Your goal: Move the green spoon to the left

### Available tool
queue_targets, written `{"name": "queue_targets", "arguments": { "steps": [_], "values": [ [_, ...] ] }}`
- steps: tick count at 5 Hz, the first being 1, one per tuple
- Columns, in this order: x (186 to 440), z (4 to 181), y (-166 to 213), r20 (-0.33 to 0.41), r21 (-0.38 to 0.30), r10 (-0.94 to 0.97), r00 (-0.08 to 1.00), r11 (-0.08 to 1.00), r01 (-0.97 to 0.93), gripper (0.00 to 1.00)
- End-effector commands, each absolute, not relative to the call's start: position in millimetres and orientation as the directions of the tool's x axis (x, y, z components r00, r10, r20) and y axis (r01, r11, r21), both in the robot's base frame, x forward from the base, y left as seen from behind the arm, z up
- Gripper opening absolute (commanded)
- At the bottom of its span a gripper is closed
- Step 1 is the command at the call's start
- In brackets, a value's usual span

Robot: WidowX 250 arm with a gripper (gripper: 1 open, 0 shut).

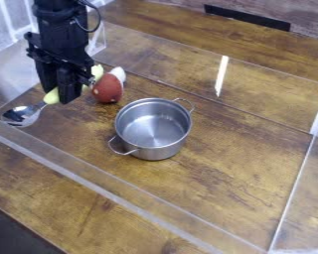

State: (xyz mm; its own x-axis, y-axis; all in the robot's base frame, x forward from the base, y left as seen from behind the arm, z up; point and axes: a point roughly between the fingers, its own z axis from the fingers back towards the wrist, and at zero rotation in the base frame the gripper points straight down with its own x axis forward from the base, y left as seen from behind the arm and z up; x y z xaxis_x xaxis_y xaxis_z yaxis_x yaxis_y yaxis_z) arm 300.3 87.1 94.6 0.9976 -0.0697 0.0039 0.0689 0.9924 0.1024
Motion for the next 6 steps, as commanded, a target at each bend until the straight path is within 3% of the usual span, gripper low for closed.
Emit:
{"name": "queue_targets", "arguments": {
  "steps": [1,4,5,6],
  "values": [
    [307,102.3,104,0.066,0.109,-0.110,0.992,0.989,0.102,0.00],
    [317,66.4,137,0.079,0.062,-0.173,0.982,0.984,0.168,0.00],
    [329,53.7,141,0.080,0.048,-0.182,0.980,0.983,0.179,1.00],
    [335,50.4,151,0.088,0.036,-0.142,0.986,0.990,0.140,0.00]
  ]
}}
